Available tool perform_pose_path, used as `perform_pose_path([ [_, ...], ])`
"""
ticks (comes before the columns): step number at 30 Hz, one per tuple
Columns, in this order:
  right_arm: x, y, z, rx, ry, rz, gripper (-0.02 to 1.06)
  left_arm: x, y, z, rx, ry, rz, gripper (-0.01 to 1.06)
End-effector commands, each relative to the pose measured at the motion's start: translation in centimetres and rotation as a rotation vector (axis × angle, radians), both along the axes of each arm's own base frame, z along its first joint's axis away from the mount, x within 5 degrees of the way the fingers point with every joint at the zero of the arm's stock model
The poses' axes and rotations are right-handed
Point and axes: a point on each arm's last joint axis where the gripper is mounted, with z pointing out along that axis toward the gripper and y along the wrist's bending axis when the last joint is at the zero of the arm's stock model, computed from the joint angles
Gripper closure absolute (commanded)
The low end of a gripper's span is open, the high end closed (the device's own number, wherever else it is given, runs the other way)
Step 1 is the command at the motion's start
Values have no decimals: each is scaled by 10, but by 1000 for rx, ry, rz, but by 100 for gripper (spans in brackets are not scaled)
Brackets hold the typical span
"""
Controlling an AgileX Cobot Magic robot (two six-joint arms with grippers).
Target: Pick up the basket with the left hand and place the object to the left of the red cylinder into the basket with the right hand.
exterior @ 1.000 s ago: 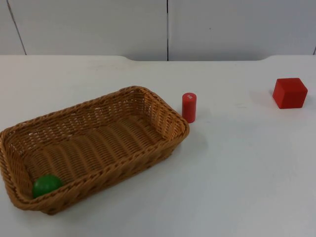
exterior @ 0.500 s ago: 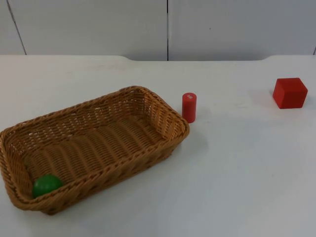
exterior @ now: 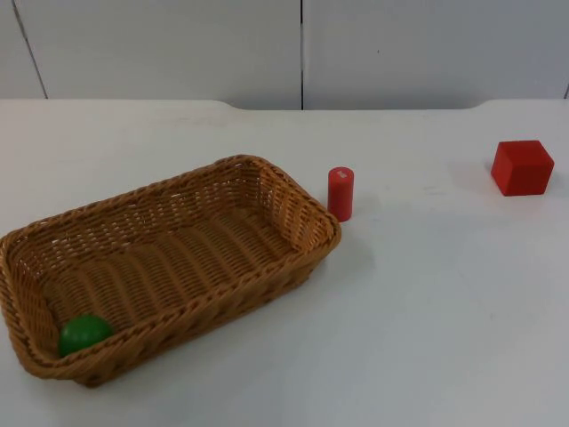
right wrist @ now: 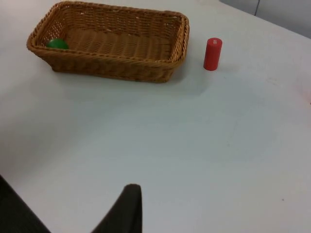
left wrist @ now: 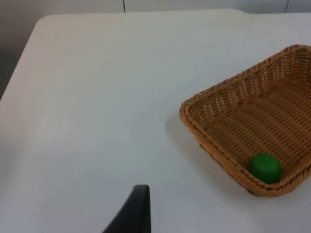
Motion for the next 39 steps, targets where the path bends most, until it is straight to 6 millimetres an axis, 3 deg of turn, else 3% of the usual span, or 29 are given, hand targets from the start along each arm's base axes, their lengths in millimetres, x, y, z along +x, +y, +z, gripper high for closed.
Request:
perform_pose_path([
  [1,1,0,0,10,-7,-3,-1,0,0,-1,1,-2,-9,0],
  [17,0,1,0,23,3,-26,-1,0,-1,-1,2,-2,-16,0],
  [31,-5,3,0,25,-2,-517,-1,0,-1,-1,2,-2,-16,0],
  [39,-6,3,0,25,-4,-644,-1,0,-1,-1,2,-2,-16,0],
])
